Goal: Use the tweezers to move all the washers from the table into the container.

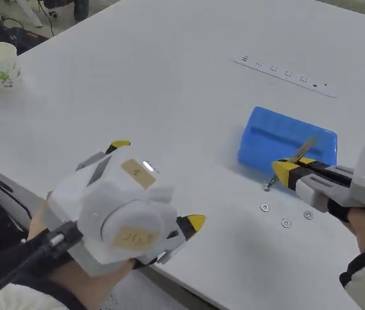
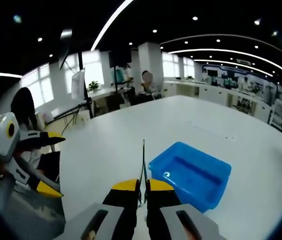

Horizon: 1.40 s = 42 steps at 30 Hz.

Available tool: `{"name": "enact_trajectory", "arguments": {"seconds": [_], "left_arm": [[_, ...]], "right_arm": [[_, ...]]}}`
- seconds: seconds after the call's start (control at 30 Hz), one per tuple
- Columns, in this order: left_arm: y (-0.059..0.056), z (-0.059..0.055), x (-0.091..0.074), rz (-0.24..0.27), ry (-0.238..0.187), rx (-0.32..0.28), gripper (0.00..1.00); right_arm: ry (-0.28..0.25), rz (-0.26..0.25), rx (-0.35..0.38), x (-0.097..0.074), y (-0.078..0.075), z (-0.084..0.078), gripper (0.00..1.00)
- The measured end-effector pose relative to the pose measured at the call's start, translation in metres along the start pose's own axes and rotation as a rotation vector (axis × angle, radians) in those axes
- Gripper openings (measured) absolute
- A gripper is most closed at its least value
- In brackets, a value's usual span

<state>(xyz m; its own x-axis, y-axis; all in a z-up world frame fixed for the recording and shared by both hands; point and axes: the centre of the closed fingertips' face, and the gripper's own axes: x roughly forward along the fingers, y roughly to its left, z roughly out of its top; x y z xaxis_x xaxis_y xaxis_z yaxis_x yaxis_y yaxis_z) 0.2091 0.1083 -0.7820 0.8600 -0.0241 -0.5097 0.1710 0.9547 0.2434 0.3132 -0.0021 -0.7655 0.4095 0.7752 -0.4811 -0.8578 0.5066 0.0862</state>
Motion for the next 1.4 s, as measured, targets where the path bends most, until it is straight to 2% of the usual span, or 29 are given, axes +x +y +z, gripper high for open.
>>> {"name": "enact_trajectory", "arguments": {"seconds": [0.13, 0.27, 0.73, 1.4], "left_arm": [[-0.008, -0.002, 0.002, -0.035, 0.016, 0.016, 0.91], [-0.014, -0.002, 0.002, -0.059, 0.015, 0.027, 0.91], [-0.011, -0.005, 0.003, -0.047, 0.025, 0.018, 0.89], [-0.008, -0.008, 0.002, -0.026, 0.045, 0.037, 0.88]], "right_arm": [[-0.021, -0.004, 0.021, -0.004, -0.002, 0.007, 0.01], [-0.035, -0.006, 0.023, -0.007, -0.003, 0.014, 0.01], [-0.062, -0.01, 0.019, -0.01, -0.012, 0.03, 0.01], [-0.089, -0.018, 0.021, 0.019, -0.042, 0.042, 0.01]]}}
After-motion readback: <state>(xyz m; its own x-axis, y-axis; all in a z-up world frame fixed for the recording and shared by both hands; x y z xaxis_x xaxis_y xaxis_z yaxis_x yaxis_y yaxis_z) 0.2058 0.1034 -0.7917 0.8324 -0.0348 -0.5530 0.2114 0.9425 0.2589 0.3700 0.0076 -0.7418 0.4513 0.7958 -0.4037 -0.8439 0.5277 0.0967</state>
